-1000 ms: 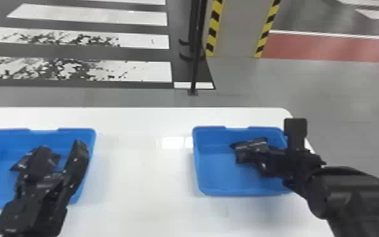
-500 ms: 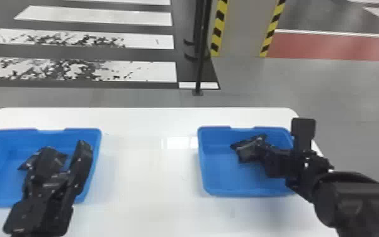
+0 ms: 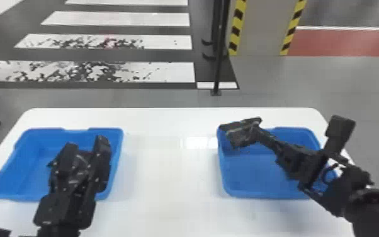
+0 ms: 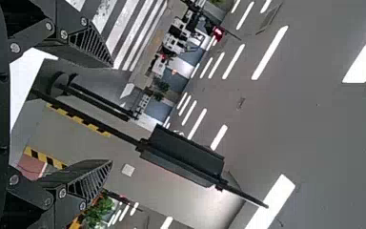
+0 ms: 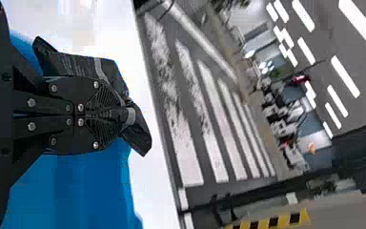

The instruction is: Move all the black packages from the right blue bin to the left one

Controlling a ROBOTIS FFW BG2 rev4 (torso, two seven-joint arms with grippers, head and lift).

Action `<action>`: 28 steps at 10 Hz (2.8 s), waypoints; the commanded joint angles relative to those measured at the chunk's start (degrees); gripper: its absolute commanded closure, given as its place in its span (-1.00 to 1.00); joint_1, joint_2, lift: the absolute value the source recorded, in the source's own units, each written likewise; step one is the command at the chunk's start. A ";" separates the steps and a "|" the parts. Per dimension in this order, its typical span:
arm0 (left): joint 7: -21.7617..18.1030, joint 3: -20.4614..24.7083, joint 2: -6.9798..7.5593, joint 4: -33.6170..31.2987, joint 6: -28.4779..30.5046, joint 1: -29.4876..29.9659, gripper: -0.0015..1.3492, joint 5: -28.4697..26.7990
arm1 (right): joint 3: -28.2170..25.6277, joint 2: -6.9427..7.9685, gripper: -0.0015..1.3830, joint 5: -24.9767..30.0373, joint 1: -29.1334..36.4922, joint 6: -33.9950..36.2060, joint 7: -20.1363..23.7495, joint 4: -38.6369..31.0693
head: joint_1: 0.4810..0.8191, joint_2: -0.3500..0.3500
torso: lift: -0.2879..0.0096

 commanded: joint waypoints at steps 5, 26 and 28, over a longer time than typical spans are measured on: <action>-4.05 -5.29 1.57 0.00 8.38 -2.79 -0.48 9.19 | 15.46 -2.70 0.73 -26.76 -2.77 -0.19 5.73 -1.21 | 0.27 0.41 | 0.05; 6.85 14.59 -0.10 9.70 13.30 -12.78 -0.98 -33.89 | 8.37 -2.61 -0.80 -1.85 -1.93 2.76 7.14 -5.01 | 0.27 0.94 | 0.05; 3.60 12.54 -0.27 6.05 12.60 -10.25 -0.82 -27.15 | 1.52 -1.91 -0.82 10.83 0.60 22.17 2.39 -19.77 | 0.27 0.75 | 0.05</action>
